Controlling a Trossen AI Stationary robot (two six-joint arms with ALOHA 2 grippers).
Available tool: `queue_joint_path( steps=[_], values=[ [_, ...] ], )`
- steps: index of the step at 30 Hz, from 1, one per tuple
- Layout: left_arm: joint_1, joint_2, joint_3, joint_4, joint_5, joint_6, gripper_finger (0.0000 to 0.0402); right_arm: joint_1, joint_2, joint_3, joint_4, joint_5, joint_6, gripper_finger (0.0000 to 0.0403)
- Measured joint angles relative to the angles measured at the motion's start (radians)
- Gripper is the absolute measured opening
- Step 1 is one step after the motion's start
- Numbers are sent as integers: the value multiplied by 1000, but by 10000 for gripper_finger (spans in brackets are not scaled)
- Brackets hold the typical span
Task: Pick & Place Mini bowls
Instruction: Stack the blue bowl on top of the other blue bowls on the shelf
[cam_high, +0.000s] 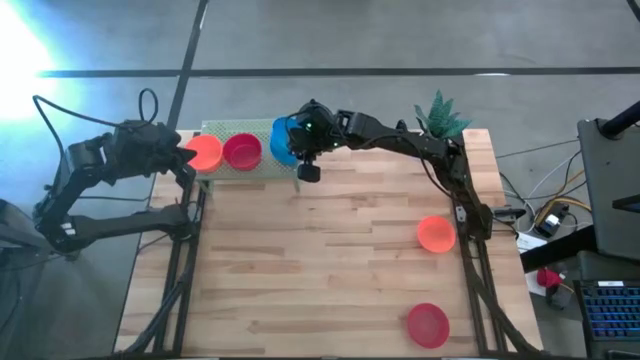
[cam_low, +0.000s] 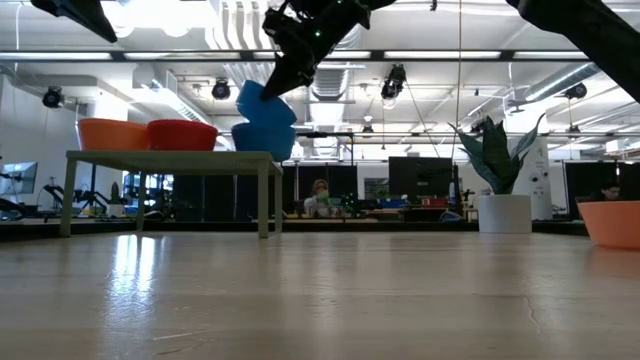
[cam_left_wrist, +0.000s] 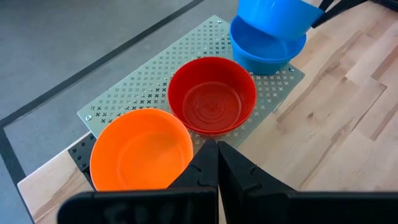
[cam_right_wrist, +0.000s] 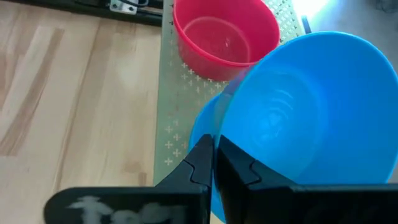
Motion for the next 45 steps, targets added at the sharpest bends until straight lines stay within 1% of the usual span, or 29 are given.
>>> queue_joint_path(
  steps=[3, 7, 12, 17, 21, 25, 32, 39, 45],
  values=[
    [0, 0, 0, 0, 0, 1, 0, 8, 0, 0, 0, 0, -15, 24],
    [0, 0, 0, 0, 0, 1, 0, 16, 0, 0, 0, 3, -32, 57],
    [0, 0, 0, 0, 0, 2, 0, 22, 0, 10, 11, 78, -38, 94],
    [0, 0, 0, 0, 10, 2, 0, 22, 0, 47, 11, 105, -34, 112],
    [0, 0, 0, -1, 21, 4, 0, 22, -4, 80, 8, 106, 6, 116],
    [0, 0, 0, -1, 21, 11, 0, 22, -4, 98, 10, 106, 23, 111],
    [0, 0, 0, -1, 21, 15, 0, 22, -3, 43, 11, 106, 24, 98],
    [0, 0, 0, -1, 21, 15, 0, 22, -1, -22, 34, 105, 23, 93],
    [0, 0, 0, -1, 20, 15, 0, 22, -1, -6, 35, 106, 24, 95]
  ],
)
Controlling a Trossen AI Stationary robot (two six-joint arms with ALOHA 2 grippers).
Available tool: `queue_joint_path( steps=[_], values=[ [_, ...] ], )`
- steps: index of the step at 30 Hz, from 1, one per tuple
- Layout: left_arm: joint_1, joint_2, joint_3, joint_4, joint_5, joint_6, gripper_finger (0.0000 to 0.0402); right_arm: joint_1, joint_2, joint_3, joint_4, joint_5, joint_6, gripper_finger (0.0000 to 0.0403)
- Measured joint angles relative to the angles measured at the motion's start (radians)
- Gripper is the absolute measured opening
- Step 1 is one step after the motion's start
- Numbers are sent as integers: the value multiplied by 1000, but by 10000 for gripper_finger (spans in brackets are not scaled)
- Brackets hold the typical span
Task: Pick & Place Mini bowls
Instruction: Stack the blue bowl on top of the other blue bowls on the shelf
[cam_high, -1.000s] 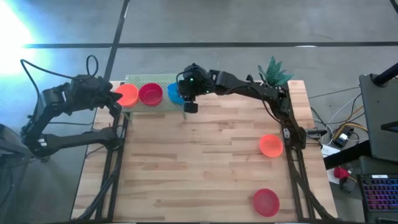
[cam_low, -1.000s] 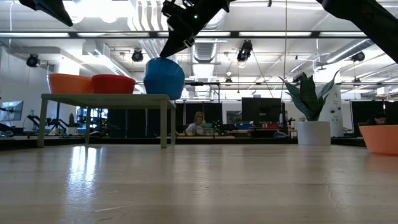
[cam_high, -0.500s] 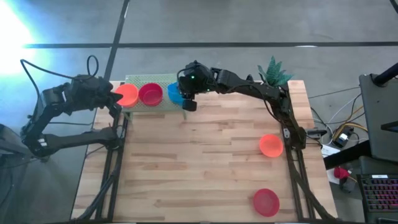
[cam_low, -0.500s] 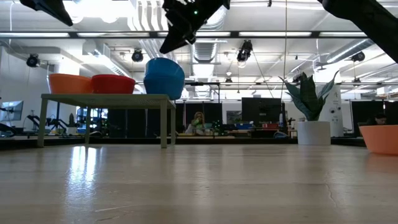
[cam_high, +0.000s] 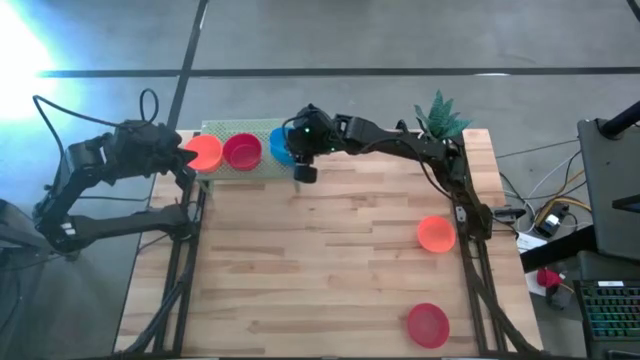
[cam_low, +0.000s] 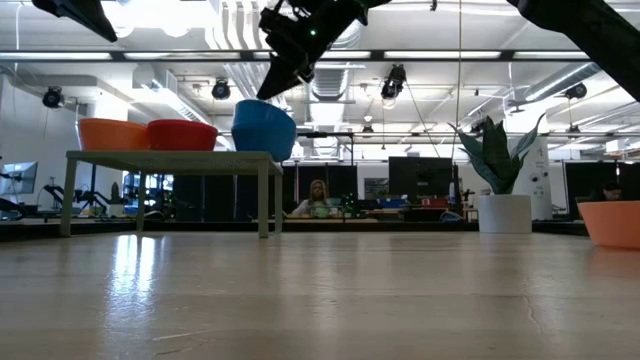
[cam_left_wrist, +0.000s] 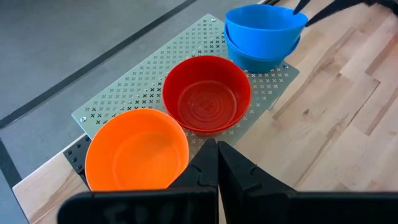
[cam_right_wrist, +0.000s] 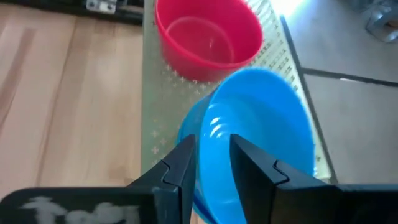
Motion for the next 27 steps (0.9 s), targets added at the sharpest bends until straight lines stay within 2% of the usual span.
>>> queue_joint_path(
  steps=[5, 11, 27],
  values=[
    [0, 0, 0, 0, 0, 0, 0, -2, -5, 36, 68, 0, 0, 87],
    [0, 0, 0, 0, 1, 0, 0, -2, 5, 9, 193, 0, 4, 80],
    [0, 0, 0, 0, 23, -1, 0, -2, 76, 1, 198, -1, 30, 80]
  ],
)
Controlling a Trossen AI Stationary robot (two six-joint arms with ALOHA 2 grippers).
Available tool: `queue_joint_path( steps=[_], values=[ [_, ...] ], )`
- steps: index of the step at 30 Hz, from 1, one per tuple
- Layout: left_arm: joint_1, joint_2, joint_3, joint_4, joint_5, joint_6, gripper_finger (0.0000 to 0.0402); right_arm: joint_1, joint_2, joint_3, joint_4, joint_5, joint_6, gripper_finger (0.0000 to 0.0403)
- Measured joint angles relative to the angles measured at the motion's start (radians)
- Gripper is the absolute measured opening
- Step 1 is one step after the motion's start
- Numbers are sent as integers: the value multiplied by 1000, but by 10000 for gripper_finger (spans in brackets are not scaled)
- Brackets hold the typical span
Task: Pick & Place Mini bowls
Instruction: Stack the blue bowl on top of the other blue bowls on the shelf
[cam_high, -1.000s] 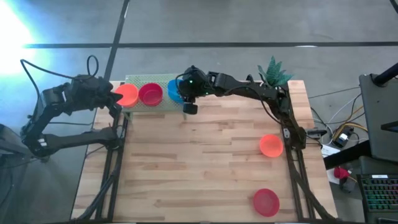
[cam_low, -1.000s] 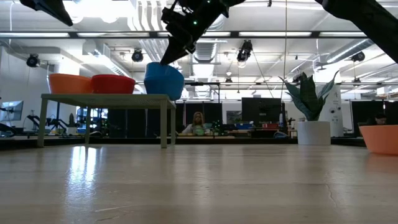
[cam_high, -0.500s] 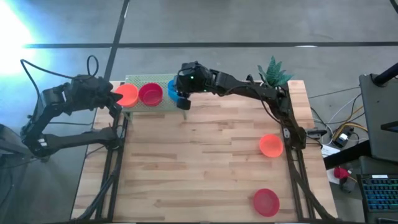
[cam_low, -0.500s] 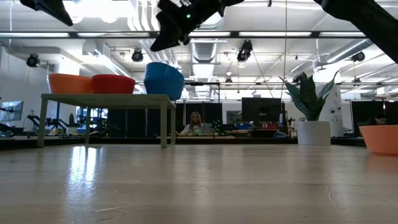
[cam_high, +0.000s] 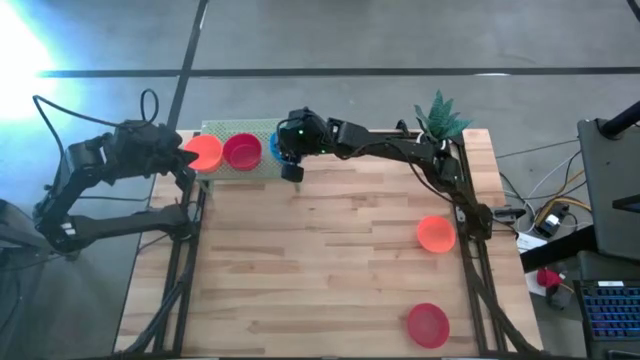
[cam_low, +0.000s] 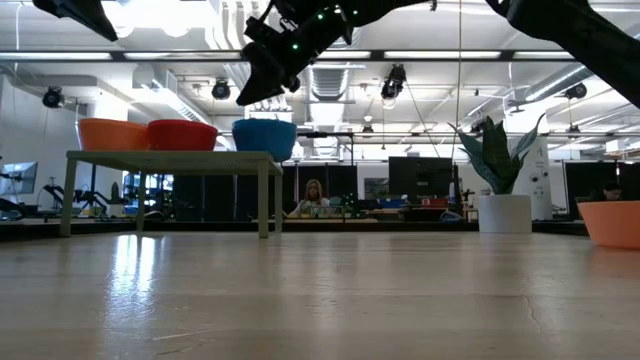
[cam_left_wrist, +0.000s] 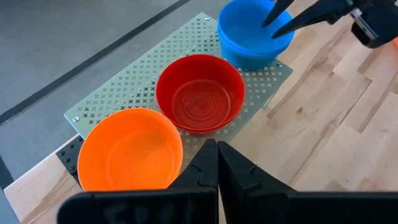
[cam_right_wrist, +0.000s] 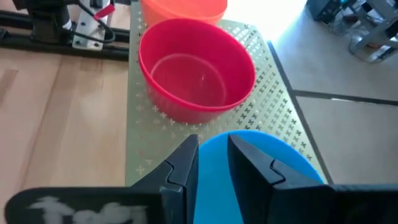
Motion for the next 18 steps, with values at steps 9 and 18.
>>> queue_joint_path(
  steps=[9, 18],
  values=[
    [0, 0, 0, 0, 0, 0, 0, 0, -71, 0, 3, 2, 16, 70],
    [0, 0, 0, 0, 0, 0, 0, -7, -159, 0, -85, 5, 148, 69]
  ],
)
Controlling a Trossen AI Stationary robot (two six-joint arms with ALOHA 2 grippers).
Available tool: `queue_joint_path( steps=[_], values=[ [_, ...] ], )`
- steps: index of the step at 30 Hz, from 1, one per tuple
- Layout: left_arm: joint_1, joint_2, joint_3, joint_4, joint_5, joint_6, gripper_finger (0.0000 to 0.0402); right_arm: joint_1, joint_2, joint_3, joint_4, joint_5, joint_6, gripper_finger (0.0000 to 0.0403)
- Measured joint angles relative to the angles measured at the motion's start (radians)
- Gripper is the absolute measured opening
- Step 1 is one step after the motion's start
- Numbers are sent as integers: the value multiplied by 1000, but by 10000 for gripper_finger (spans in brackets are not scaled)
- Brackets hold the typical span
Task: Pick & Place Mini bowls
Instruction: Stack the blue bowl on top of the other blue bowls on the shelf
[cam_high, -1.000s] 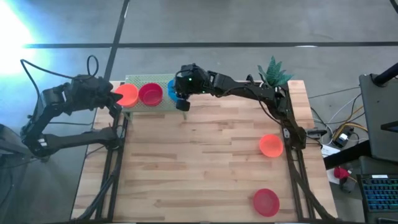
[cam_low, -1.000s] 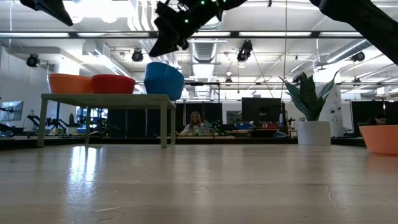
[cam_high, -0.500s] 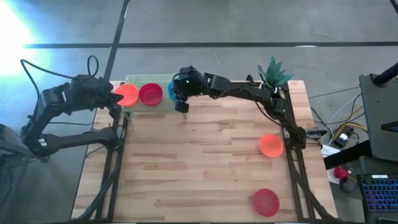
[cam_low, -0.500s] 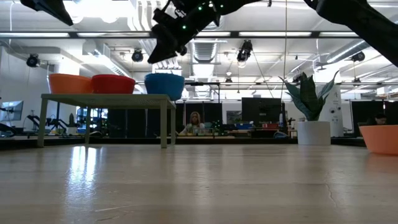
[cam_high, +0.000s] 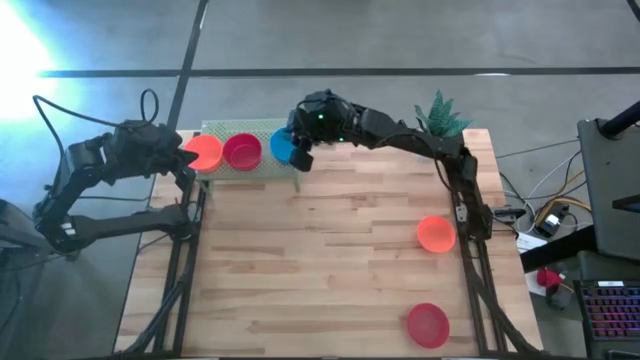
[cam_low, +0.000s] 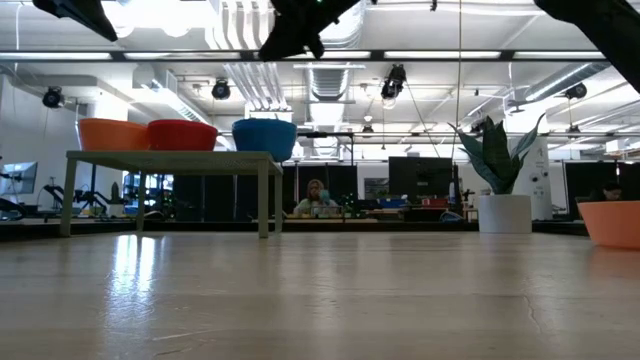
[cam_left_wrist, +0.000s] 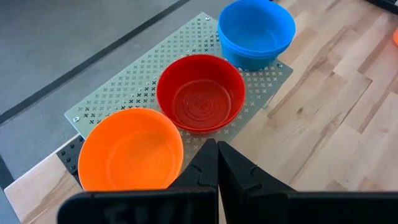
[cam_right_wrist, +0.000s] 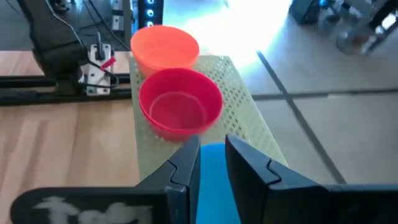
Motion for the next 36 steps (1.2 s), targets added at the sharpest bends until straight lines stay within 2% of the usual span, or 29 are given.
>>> queue_joint_path(
  steps=[10, 20, 26, 36],
  values=[
    [0, 0, 0, -8, 2, 0, 0, -12, -49, 0, -208, 177, 81, 37],
    [0, 0, 0, -7, 2, 0, 0, -28, -46, -10, -265, 175, 91, 17],
    [0, 0, 0, -7, 2, 0, 0, -73, -46, -69, -317, 173, 164, 17],
    [0, 0, 0, -6, 2, 0, 0, -134, -45, -212, -272, -46, 192, 17]
  ],
)
